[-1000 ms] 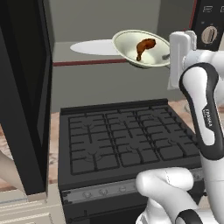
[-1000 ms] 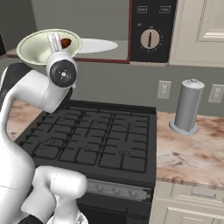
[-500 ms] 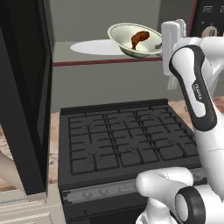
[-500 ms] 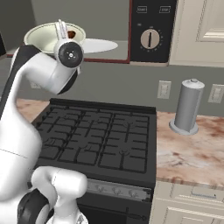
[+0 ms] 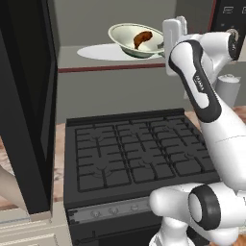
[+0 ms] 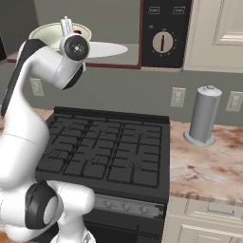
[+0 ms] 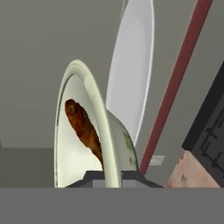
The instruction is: Remove the mango from the bowl and place it on the small plate. Then place the bowl with only the chicken drumstick in the microwave, close the door, and press the start button to microwave the chicken drumstick.
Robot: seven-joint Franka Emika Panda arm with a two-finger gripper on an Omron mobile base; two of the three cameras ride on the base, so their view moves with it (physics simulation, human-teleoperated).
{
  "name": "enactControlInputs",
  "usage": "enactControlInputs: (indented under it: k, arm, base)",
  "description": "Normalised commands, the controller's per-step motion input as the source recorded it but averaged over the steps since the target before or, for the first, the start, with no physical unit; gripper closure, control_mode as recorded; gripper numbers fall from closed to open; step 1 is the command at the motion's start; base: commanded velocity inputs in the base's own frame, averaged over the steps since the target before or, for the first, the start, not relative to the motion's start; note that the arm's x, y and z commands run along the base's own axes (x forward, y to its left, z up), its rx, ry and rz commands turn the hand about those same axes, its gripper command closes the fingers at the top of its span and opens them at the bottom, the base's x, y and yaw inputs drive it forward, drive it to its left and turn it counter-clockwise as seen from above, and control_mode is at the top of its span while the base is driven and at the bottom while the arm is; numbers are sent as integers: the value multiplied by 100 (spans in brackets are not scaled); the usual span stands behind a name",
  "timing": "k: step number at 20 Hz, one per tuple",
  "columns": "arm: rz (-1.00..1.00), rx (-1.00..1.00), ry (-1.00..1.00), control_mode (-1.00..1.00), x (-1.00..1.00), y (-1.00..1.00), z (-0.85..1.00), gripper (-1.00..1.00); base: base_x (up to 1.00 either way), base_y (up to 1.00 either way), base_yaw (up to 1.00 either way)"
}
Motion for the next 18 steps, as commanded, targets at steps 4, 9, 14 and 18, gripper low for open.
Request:
enactControlInputs:
  k: [4, 9, 14, 18]
  arm:
    - [0, -1, 0, -100, 43, 6, 0, 100]
    - [0, -2, 0, -100, 32, 0, 0, 100]
    - [0, -2, 2, -100, 2, 0, 0, 100]
    - [0, -6, 6, -100, 0, 0, 0, 100]
  base:
    - [0, 0, 0]
    - [0, 0, 0]
    - [0, 0, 0]
    - [0, 0, 0]
